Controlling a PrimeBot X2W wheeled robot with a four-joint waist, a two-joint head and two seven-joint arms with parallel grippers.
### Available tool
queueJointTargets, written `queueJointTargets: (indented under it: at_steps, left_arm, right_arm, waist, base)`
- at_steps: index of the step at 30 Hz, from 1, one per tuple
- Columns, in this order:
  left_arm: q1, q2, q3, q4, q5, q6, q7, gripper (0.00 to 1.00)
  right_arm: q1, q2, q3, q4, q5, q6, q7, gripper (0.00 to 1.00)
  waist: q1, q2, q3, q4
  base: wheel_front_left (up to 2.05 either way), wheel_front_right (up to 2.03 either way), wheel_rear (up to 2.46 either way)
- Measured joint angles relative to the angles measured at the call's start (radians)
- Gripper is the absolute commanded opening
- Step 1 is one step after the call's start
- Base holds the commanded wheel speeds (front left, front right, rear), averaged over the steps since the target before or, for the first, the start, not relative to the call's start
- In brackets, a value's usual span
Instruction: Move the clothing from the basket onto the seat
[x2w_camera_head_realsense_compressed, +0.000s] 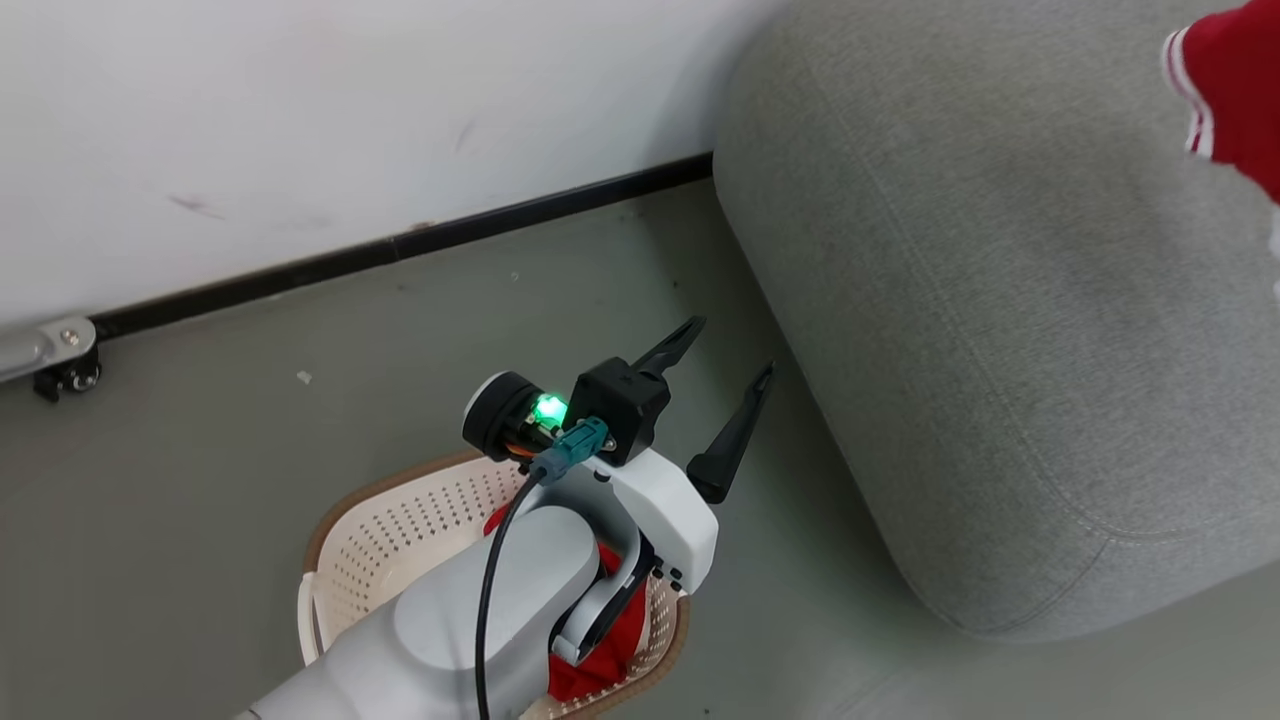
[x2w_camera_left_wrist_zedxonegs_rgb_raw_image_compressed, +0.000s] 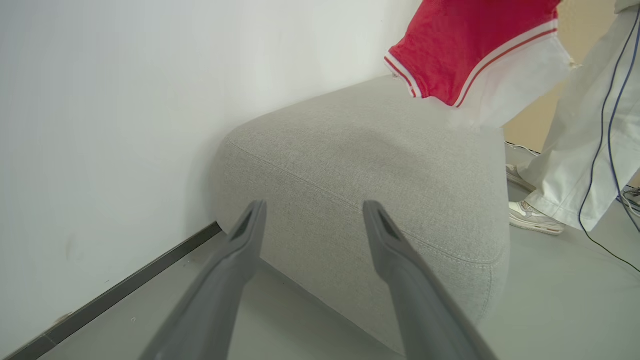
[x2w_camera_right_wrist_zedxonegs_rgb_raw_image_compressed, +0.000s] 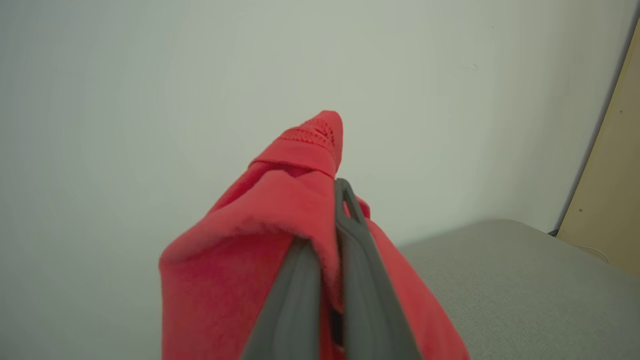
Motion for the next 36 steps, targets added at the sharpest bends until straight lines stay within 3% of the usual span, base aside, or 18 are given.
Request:
queueJointTargets:
  at_steps: [9, 26, 36]
  left_arm:
    - [-0.043, 0.001, -0.012, -0.037, 0.024, 0.000, 0.022, 1.00]
    - [-0.086, 0.003, -0.047, -0.069, 0.053, 0.003, 0.061, 1.00]
    - [-0.112, 0.020, -0.039, -0.072, 0.060, 0.007, 0.062, 1.00]
  right_arm:
    - [-0.043, -0.006, -0.025, 0.053, -0.057, 0.000, -0.089, 0.00]
    - [0.151, 0.141, -0.061, 0.304, -0.119, 0.000, -0.135, 0.00]
    - [0.199, 0.192, -0.054, 0.356, -0.179, 0.000, -0.143, 0.00]
  waist:
    - [0.0000, 0.0000, 0.064, 0.030]
    - [0.0000, 0.0000, 0.174, 0.068]
    - [0.0000, 0.0000, 0.222, 0.083]
  base:
    - [0.00, 0.00, 0.00]
    - [0.00, 0.00, 0.00]
    - [0.00, 0.00, 0.00]
